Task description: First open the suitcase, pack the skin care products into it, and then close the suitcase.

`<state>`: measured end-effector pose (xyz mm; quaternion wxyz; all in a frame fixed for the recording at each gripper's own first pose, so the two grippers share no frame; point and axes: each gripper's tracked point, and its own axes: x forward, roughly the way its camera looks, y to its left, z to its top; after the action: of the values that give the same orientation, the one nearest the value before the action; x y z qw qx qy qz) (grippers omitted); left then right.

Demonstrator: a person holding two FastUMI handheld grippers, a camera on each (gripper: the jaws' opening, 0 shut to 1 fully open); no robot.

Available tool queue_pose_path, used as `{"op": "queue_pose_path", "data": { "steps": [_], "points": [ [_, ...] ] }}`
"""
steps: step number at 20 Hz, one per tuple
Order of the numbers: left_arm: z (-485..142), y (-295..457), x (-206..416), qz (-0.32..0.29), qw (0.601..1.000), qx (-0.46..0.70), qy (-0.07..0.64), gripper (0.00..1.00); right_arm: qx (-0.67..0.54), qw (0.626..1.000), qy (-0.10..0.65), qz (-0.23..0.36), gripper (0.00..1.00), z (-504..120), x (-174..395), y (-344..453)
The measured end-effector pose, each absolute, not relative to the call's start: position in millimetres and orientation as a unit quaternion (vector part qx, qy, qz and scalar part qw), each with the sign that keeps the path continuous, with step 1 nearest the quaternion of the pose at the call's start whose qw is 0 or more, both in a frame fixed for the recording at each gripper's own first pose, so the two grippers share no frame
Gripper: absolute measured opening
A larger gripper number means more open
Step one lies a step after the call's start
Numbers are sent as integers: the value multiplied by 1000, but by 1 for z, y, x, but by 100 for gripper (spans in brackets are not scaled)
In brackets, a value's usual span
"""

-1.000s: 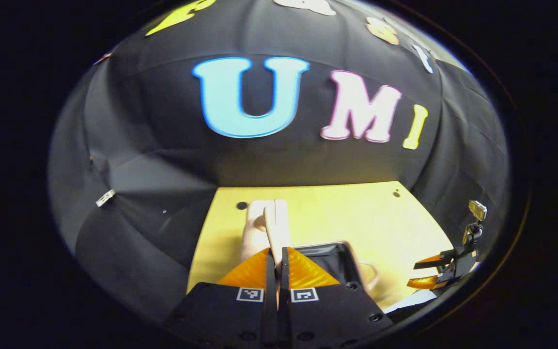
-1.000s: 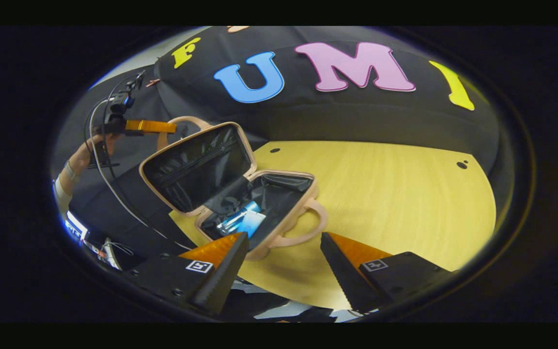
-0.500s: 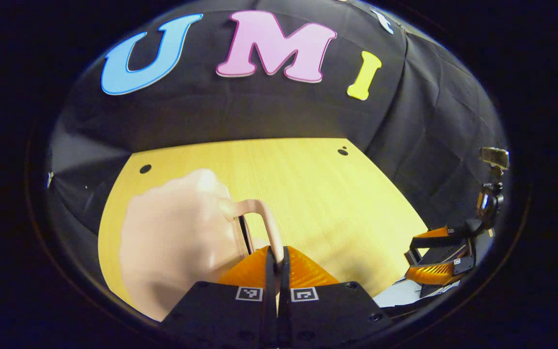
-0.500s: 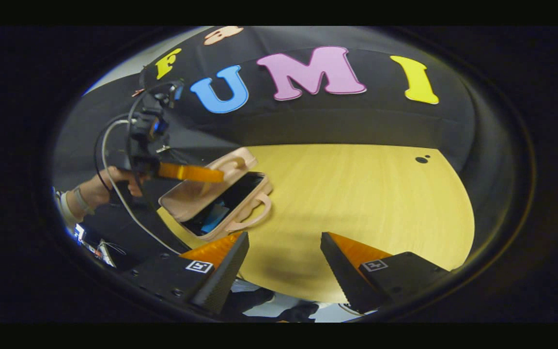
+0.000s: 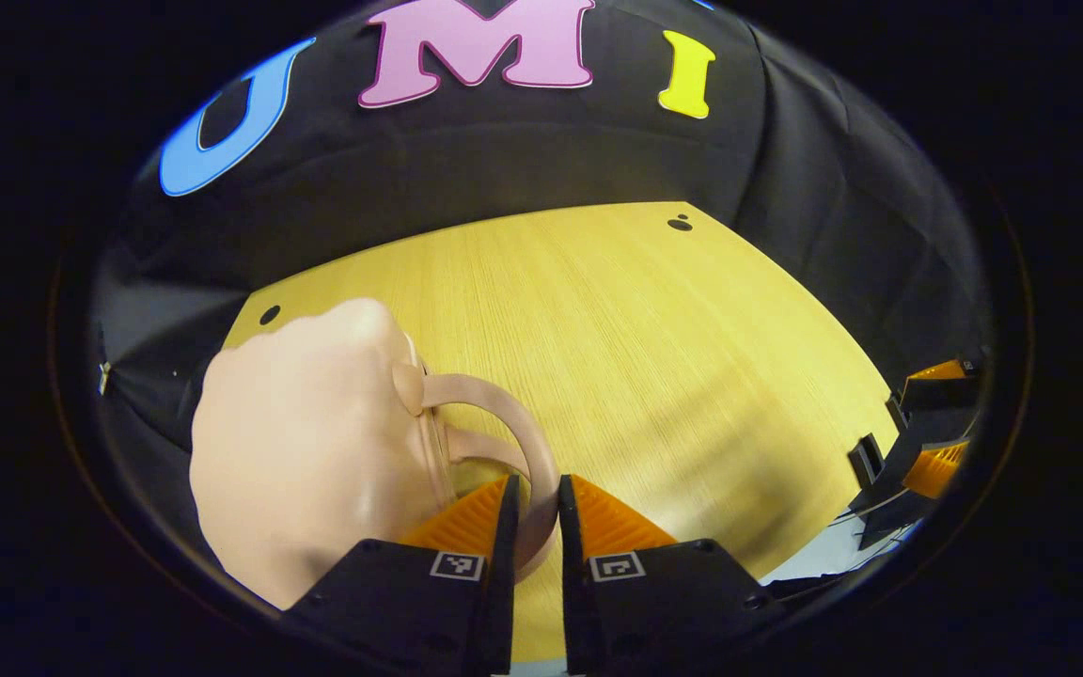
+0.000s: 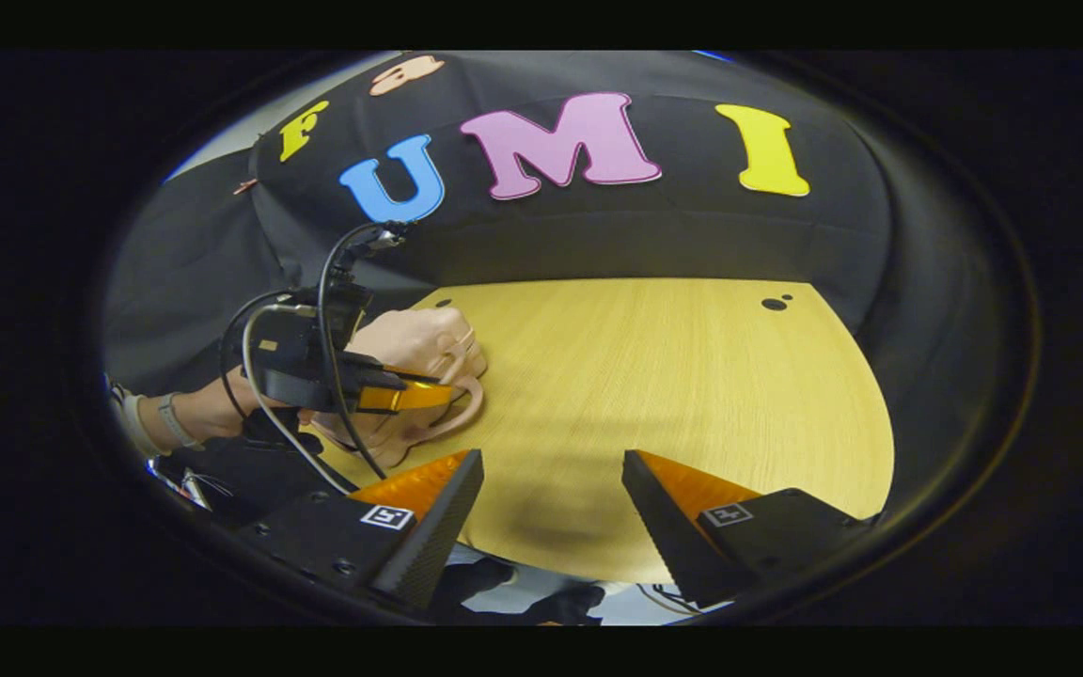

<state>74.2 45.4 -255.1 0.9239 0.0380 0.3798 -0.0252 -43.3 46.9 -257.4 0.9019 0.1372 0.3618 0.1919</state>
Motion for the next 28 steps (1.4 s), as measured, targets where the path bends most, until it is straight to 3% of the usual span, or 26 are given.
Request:
{"op": "queue_pose_path", "data": {
  "steps": [2, 4, 9, 10, 11, 12, 19, 28],
  "points": [
    [-224, 45, 77, -19, 939, 44, 340, 31, 137, 906, 352, 191, 95, -251, -37, 48],
    [-188, 44, 76, -10, 956, 39, 291, 69, 135, 912, 338, 188, 95, -242, -27, 50],
    [-90, 47, 53, 6, 984, 35, 174, 94, 115, 941, 268, 175, 96, -190, 8, 50],
    [-68, 49, 49, 13, 988, 37, 152, 96, 109, 946, 251, 173, 85, -176, 15, 49],
    [-46, 52, 45, 21, 991, 37, 126, 96, 102, 952, 234, 170, 84, -164, 21, 48],
    [-28, 54, 42, 24, 994, 34, 103, 95, 96, 957, 215, 166, 96, -148, 28, 45],
    [27, 79, 23, 58, 998, -9, 32, 96, 77, 984, 106, 121, 97, -63, 54, 29],
    [22, 80, 27, 57, 997, -5, 46, 95, 41, 996, 17, 81, 97, -8, 57, 10]
  ]
}}
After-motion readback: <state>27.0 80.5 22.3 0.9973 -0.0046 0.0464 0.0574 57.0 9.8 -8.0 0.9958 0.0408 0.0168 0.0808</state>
